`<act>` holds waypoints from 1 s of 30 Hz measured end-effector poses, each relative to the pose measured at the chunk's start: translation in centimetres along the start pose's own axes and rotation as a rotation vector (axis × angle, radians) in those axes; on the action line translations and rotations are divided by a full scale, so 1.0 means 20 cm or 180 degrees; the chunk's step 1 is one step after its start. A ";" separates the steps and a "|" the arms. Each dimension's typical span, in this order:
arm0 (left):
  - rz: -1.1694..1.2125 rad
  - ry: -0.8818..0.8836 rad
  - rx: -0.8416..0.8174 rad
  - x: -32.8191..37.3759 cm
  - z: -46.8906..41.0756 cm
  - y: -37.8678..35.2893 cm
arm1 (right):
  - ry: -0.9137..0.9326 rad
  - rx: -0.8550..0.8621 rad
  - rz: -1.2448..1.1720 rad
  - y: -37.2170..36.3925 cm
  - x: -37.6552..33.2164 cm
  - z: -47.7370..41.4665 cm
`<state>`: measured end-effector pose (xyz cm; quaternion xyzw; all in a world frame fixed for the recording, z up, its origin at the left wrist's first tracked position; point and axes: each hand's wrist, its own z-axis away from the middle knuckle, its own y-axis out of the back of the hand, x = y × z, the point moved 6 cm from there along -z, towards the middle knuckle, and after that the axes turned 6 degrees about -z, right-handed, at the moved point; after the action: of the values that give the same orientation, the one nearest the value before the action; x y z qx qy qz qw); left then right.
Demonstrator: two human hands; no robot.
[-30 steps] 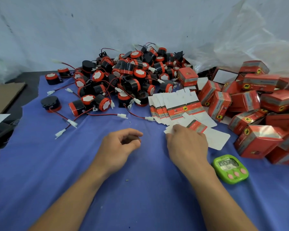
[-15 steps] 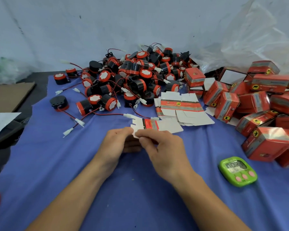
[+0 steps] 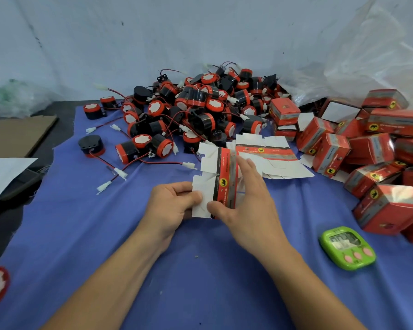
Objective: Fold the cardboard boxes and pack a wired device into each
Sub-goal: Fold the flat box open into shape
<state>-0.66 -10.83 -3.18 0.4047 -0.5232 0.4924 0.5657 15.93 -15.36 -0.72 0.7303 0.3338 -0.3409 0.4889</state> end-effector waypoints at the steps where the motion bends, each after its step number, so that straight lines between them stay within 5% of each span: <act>1: -0.0026 0.0001 -0.0006 0.00 0.00 0.00 | 0.0013 -0.0074 -0.0132 0.00 0.00 0.00; 6: -0.0241 -0.0319 -0.0657 0.07 0.03 0.00 | -0.0057 -0.0121 -0.0648 0.01 0.00 0.02; 10: 0.0248 -0.0035 -0.1369 0.06 0.06 -0.04 | -0.0062 -0.0059 -0.0907 0.04 -0.01 0.03; 17: 0.0094 -0.0317 -0.1361 0.06 0.06 -0.08 | 0.0003 -0.0782 -0.0700 -0.03 -0.09 0.06; 22: 0.0005 -0.0322 -0.1637 0.07 0.08 -0.08 | 0.0110 -0.0739 -0.0579 -0.01 -0.11 0.07; 30: -0.0637 -0.0519 -0.0232 0.06 0.06 -0.04 | 0.0245 -0.0786 -0.0547 -0.07 -0.10 0.08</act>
<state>-0.21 -11.89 -1.76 0.4728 -0.5420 0.3797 0.5819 13.28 -16.83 -0.21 0.6458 0.4530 -0.3096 0.5309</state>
